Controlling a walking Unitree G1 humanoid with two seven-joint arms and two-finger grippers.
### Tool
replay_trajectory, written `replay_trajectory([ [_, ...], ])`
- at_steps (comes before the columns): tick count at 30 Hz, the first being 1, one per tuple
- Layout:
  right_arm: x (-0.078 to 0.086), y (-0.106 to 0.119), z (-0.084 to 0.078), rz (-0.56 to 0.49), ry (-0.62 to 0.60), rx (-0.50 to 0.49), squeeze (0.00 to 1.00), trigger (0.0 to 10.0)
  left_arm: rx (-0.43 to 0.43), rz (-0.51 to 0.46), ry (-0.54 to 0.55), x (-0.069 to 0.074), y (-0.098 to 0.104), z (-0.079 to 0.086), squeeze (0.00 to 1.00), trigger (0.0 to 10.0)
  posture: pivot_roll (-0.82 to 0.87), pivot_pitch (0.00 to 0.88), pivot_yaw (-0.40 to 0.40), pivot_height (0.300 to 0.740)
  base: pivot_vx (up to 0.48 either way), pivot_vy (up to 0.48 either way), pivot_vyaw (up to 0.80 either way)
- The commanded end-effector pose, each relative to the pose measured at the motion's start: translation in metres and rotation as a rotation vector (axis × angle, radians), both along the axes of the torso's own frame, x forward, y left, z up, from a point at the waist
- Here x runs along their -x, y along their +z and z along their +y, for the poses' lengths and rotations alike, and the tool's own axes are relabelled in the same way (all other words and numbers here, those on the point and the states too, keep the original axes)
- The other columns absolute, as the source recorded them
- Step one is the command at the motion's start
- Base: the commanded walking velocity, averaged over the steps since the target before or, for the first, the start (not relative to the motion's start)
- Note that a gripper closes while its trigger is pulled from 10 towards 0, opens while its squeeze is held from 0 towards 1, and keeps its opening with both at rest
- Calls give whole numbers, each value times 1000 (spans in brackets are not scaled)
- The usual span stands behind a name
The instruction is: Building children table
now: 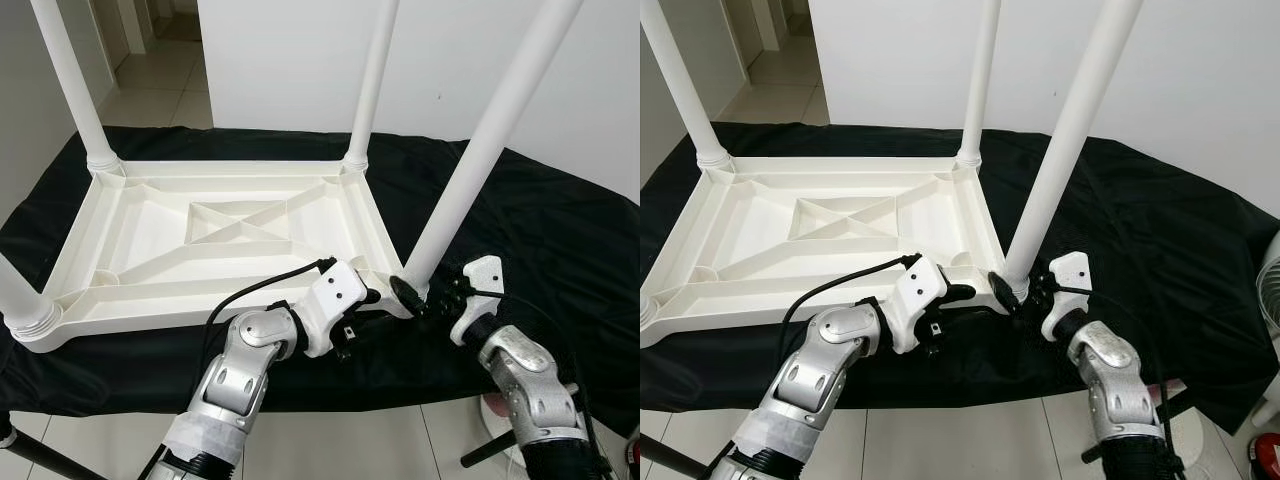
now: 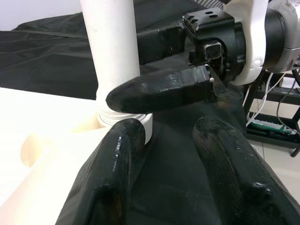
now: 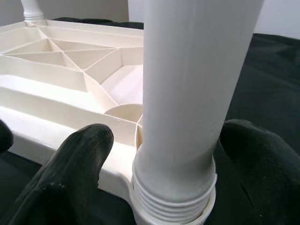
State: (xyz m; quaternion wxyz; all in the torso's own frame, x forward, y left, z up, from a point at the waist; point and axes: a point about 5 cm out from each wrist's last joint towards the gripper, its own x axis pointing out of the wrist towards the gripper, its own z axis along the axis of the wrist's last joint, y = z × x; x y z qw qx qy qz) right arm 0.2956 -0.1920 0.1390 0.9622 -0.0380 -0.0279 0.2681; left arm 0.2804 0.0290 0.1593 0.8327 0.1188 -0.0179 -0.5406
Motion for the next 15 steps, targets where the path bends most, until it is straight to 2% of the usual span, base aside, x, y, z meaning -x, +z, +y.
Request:
replay_trajectory([
  [1,-5,1,1,9,41,19,0,10000,11,-21,128,-6,1,3,0,10000,33,19,-49,740,0,0,0],
  [5,-14,1,4,11,70,45,0,10000,11,-23,129,-7,2,3,0,10000,35,20,-45,740,0,0,0],
  [7,-24,1,10,8,85,68,0,10000,11,-26,129,-8,3,3,0,10000,36,17,-39,740,0,0,0],
  [11,-31,0,17,9,112,87,0,10000,12,-27,128,-9,4,3,0,10000,36,17,-38,740,0,0,0],
  [12,-34,-3,21,22,155,106,0,4392,12,-28,128,-9,5,3,0,10000,36,17,-38,740,0,0,0],
  [14,-34,-4,22,29,171,109,0,4392,12,-29,128,-9,5,3,0,10000,36,17,-38,740,0,0,0],
  [15,-35,-5,22,33,176,116,0,0,12,-29,129,-9,5,3,0,10000,43,18,-40,740,0,0,0],
])
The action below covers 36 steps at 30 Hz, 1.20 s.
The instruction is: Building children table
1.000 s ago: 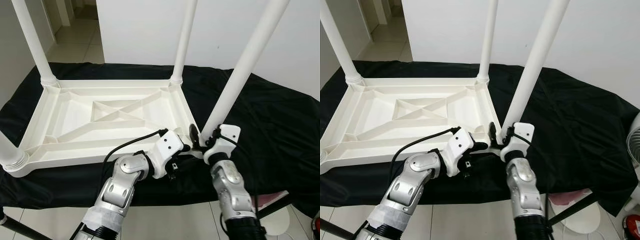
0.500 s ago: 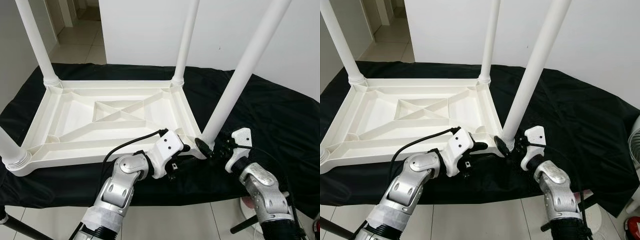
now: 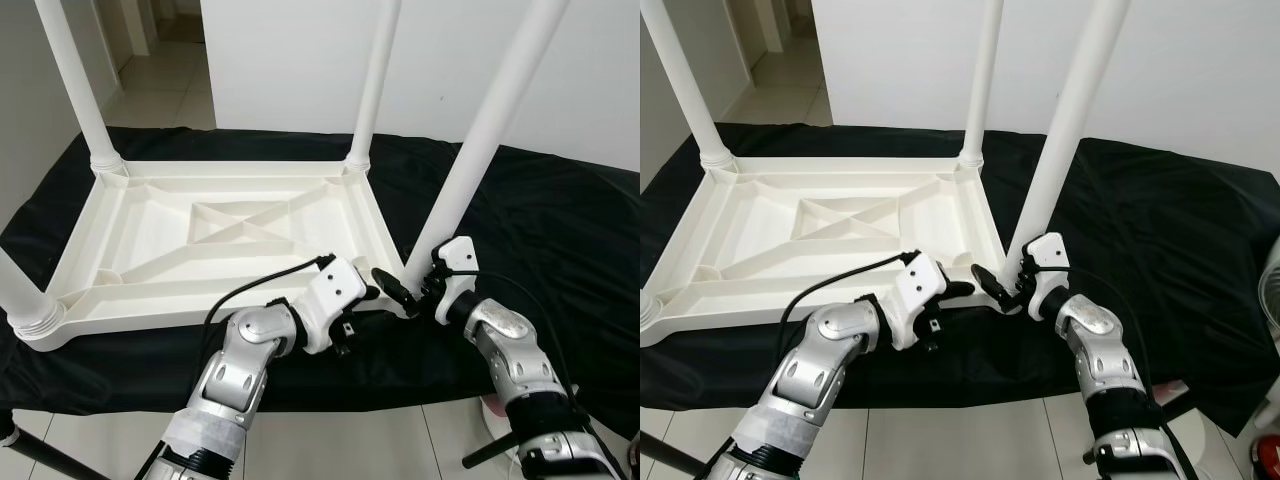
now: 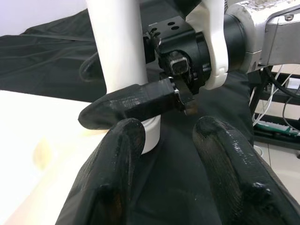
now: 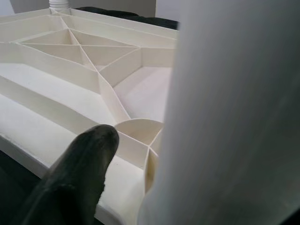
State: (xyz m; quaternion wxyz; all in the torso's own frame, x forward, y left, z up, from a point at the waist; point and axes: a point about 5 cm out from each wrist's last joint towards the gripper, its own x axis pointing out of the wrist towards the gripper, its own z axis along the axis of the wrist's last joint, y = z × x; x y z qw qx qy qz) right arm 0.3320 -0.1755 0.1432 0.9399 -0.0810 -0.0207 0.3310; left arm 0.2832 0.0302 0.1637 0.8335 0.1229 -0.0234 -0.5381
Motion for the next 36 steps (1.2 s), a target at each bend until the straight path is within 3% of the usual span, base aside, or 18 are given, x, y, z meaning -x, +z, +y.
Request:
replay_trajectory([
  [1,1,-10,5,40,46,31,0,0,13,-16,125,-6,1,2,0,10000,43,18,-40,740,0,0,0],
  [16,4,-19,-10,51,-17,27,0,0,17,-9,128,-6,1,2,0,10000,33,30,-38,740,0,0,0],
  [17,3,-20,-11,51,-56,28,0,10000,18,-7,127,-5,1,2,0,10000,32,33,-37,740,0,0,0],
  [19,2,-21,-13,46,-150,12,0,10000,17,-4,125,-4,0,2,0,10000,32,41,-37,740,0,0,0],
  [27,4,-19,-5,20,-326,-54,0,10000,15,6,126,-2,-2,3,0,10000,31,47,-35,740,0,0,0],
  [29,5,-20,-2,50,-472,-155,0,10000,13,9,123,-2,-3,2,0,10000,29,47,-33,740,0,0,0],
  [33,6,-21,-1,70,-529,-199,0,10000,14,10,122,-2,-3,2,0,10000,27,47,-33,740,0,0,0],
  [36,16,-24,7,49,-704,-216,0,10000,14,12,117,-1,-3,1,0,10000,28,46,-39,740,0,0,0],
])
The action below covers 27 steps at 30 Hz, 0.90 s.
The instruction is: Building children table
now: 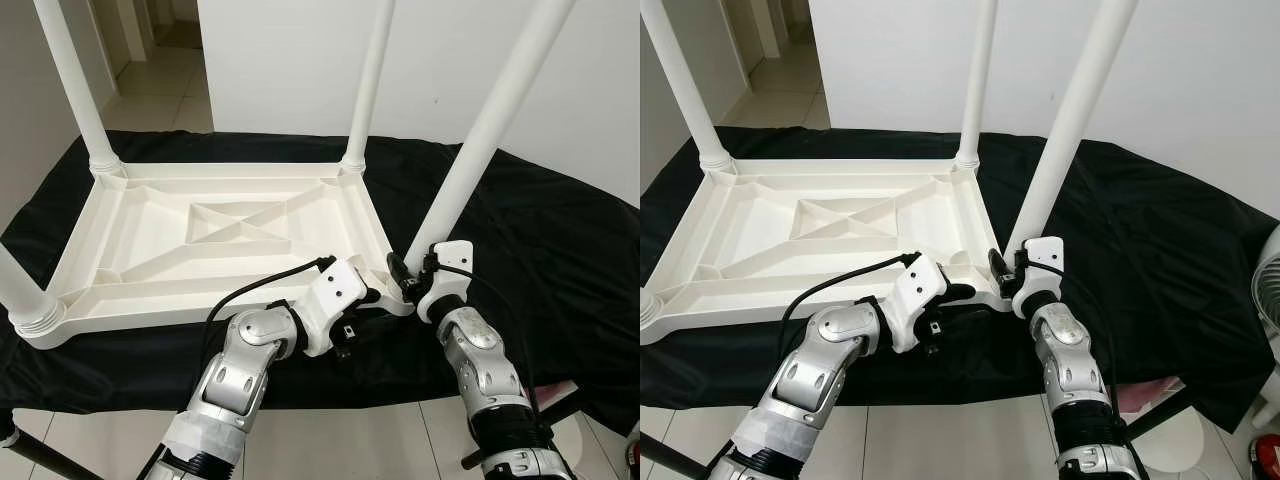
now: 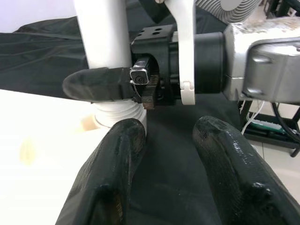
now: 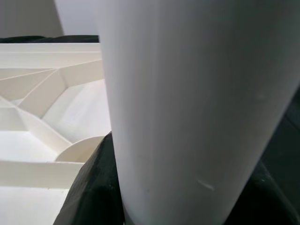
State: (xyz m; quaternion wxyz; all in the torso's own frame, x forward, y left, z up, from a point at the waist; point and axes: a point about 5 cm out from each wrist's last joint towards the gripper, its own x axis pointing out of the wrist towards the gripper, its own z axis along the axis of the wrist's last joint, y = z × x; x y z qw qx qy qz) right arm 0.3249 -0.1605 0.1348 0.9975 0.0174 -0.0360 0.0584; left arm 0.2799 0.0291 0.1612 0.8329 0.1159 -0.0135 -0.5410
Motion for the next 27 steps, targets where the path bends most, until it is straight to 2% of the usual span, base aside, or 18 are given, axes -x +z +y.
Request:
replay_trajectory([
  [1,8,-16,-8,67,-145,-16,0,10000,12,-13,121,-5,0,2,0,10000,28,46,-39,740,0,0,0],
  [4,8,-16,-8,67,-145,-16,0,10000,12,-13,121,-5,0,2,0,10000,28,46,-39,740,0,0,0],
  [5,13,-15,-6,56,-215,-10,0,10000,12,-12,121,-5,0,2,0,10000,30,46,-39,740,0,0,0],
  [7,21,-13,7,48,-261,-22,0,10000,14,-10,119,-4,-1,1,0,10000,33,38,-41,740,0,0,0],
  [15,23,-11,9,42,-256,-24,0,10000,12,-13,110,-3,-1,0,0,10000,32,30,-40,740,0,0,0],
  [16,24,-10,7,38,-254,-33,1000,10000,12,-13,110,-3,0,0,0,10000,31,27,-39,740,0,0,0],
  [19,24,-7,6,26,-234,-44,1000,10000,12,-14,110,-3,0,0,0,10000,32,28,-39,740,0,0,0],
  [24,27,2,-9,-17,-149,-68,1000,10000,12,-14,107,-2,0,-1,0,10000,32,24,-42,740,0,0,0],
  [26,29,4,-14,-23,-93,-46,1000,10000,11,-14,108,-2,-1,0,0,10000,31,25,-44,740,0,0,0],
  [27,31,5,-16,-19,-55,-30,639,10000,12,-13,109,-2,-1,0,0,10000,29,27,-43,740,0,0,0],
])
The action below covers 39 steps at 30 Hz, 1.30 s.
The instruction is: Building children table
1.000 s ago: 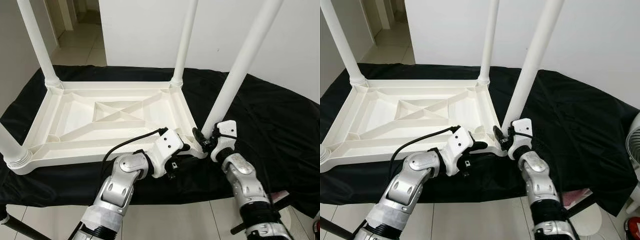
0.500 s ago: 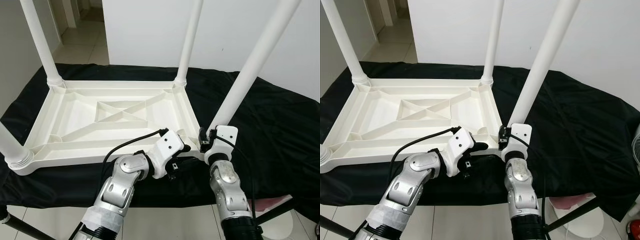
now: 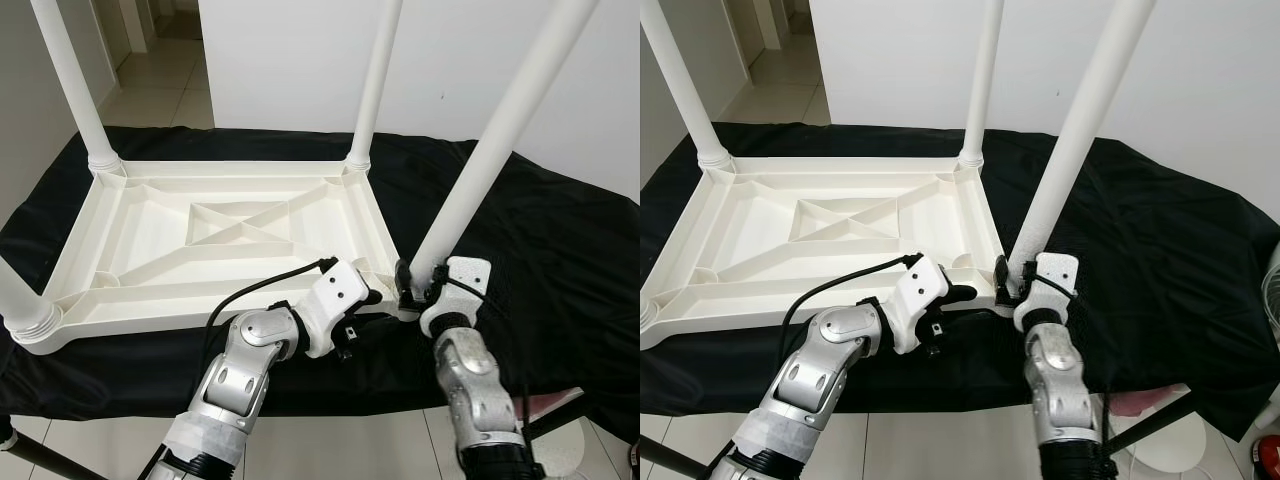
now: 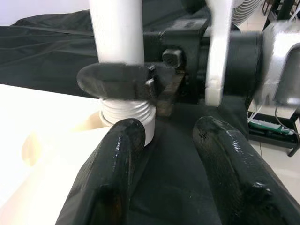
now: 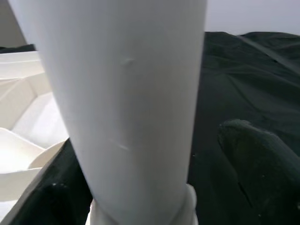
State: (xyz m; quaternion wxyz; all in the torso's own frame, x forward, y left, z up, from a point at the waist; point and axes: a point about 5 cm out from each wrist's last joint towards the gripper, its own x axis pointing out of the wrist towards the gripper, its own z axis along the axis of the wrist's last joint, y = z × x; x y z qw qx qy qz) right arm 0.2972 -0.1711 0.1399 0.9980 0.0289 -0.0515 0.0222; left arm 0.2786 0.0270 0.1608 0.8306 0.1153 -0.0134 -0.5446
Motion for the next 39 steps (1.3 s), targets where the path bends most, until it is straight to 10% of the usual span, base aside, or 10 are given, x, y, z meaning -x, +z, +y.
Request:
replay_trajectory([
  [1,3,0,-6,9,17,-3,639,10000,12,-15,117,-3,0,2,0,10000,29,27,-43,740,0,0,0],
  [2,5,0,-8,21,100,27,0,10000,12,-14,117,-3,0,1,0,10000,27,26,-42,740,0,0,0],
  [22,-24,2,-15,40,453,274,0,10000,14,-17,123,-5,1,2,0,10000,39,26,-45,740,0,0,0],
  [23,-27,-1,-12,50,465,281,0,5804,13,-18,125,-5,1,2,0,10000,39,26,-45,740,0,0,0],
  [24,-29,-3,-11,57,472,285,0,5804,13,-18,126,-5,1,3,0,10000,39,26,-45,740,0,0,0],
  [26,-32,-7,-7,69,503,287,0,78,13,-20,127,-6,2,3,0,10000,41,28,-42,740,0,0,0],
  [39,-37,-15,-4,75,532,274,0,0,12,-21,137,-7,3,5,0,10000,47,38,-40,740,0,0,0],
])
